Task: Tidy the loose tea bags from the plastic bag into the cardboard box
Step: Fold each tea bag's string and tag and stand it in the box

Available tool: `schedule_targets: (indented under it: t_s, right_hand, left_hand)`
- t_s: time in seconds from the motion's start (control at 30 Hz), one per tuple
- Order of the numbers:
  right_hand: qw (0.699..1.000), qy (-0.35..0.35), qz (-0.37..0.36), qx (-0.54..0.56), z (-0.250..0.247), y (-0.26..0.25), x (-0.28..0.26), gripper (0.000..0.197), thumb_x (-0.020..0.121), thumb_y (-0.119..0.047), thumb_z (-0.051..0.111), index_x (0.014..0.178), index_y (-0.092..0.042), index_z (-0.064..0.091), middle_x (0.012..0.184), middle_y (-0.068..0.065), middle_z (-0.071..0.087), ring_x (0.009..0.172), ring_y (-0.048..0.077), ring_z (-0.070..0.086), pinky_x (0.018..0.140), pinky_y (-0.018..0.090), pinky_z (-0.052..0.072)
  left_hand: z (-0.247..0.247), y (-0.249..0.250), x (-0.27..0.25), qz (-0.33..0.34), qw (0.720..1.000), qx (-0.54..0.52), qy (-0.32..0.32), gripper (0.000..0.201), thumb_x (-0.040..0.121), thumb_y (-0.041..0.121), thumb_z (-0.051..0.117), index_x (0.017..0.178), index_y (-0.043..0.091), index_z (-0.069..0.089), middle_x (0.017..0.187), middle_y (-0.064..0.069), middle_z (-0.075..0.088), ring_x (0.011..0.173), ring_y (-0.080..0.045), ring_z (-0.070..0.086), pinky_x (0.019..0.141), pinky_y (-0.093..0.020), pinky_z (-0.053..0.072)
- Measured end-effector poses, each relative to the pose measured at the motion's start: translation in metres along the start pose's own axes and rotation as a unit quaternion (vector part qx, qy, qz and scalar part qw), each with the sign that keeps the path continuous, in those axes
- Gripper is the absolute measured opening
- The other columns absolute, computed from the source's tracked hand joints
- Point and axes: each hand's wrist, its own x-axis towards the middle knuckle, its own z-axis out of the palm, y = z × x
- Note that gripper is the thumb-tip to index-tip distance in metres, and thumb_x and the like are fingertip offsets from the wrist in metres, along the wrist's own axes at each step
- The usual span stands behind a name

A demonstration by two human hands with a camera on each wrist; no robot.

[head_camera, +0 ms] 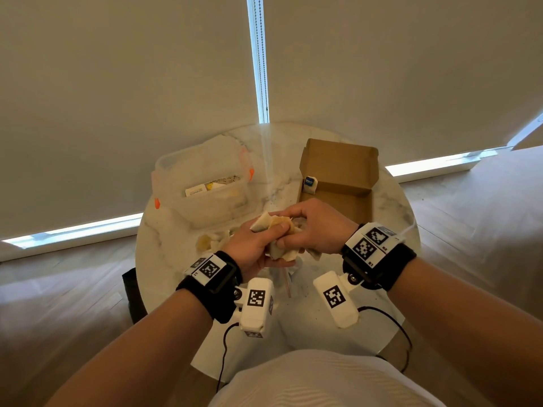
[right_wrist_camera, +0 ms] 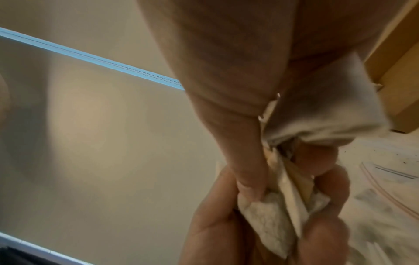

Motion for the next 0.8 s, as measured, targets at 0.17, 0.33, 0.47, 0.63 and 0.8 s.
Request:
schedule_targets:
  t_s: [0.17,0.33,0.47,0.63,0.8]
  right_hand:
    - [0.997,0.027,0.032,0.068,-0.001,0.001,-0.004,0.028,0.087,-0.031,0.073,0.113,-0.023,0.068,0.076,0.001,0.072,0.058,0.011,0.066,0.051,0.026,0.052]
    - [0.982,0.053,0.089,0.160,-0.001,0.001,-0.002,0.034,0.100,-0.034,0.050,0.127,-0.015,0.059,0.103,0.002,0.065,0.061,0.022,0.066,0.053,0.026,0.051]
    - [0.952,0.061,0.129,0.271,-0.003,0.007,0.000,0.032,0.103,-0.023,0.038,0.117,-0.008,0.063,0.109,0.010,0.057,0.059,0.028,0.061,0.050,0.030,0.044]
    - [0.948,0.064,0.142,0.277,-0.004,0.014,-0.001,0.031,0.094,0.001,0.039,0.113,-0.006,0.063,0.089,0.020,0.062,0.055,0.022,0.058,0.051,0.031,0.043]
    - [0.972,0.109,0.109,0.180,-0.004,0.016,-0.002,0.014,0.094,-0.001,0.054,0.101,-0.008,0.064,0.066,0.014,0.067,0.049,0.013,0.056,0.058,0.032,0.048]
  left_hand:
    - [-0.005,-0.003,0.003,-0.006,0.998,-0.018,0.059,0.020,0.095,0.018,0.064,0.114,0.016,0.067,0.104,-0.014,0.072,0.099,-0.032,0.070,0.061,-0.036,0.060]
    - [-0.007,-0.003,0.005,-0.004,0.995,-0.029,0.097,0.010,0.094,0.012,0.064,0.101,0.014,0.072,0.090,-0.010,0.073,0.081,-0.024,0.072,0.057,-0.033,0.059]
    - [-0.009,-0.002,0.006,0.005,0.994,-0.019,0.110,0.009,0.093,0.008,0.064,0.090,0.010,0.072,0.080,-0.009,0.072,0.073,-0.019,0.071,0.055,-0.032,0.058]
    - [-0.013,-0.002,0.006,0.020,0.993,-0.015,0.117,0.009,0.093,0.008,0.063,0.097,0.008,0.071,0.081,-0.010,0.071,0.072,-0.018,0.070,0.056,-0.032,0.057]
    - [-0.015,-0.001,0.004,0.032,0.992,0.047,0.112,0.017,0.092,-0.001,0.059,0.099,0.009,0.071,0.078,-0.009,0.067,0.063,-0.016,0.064,0.052,-0.029,0.052]
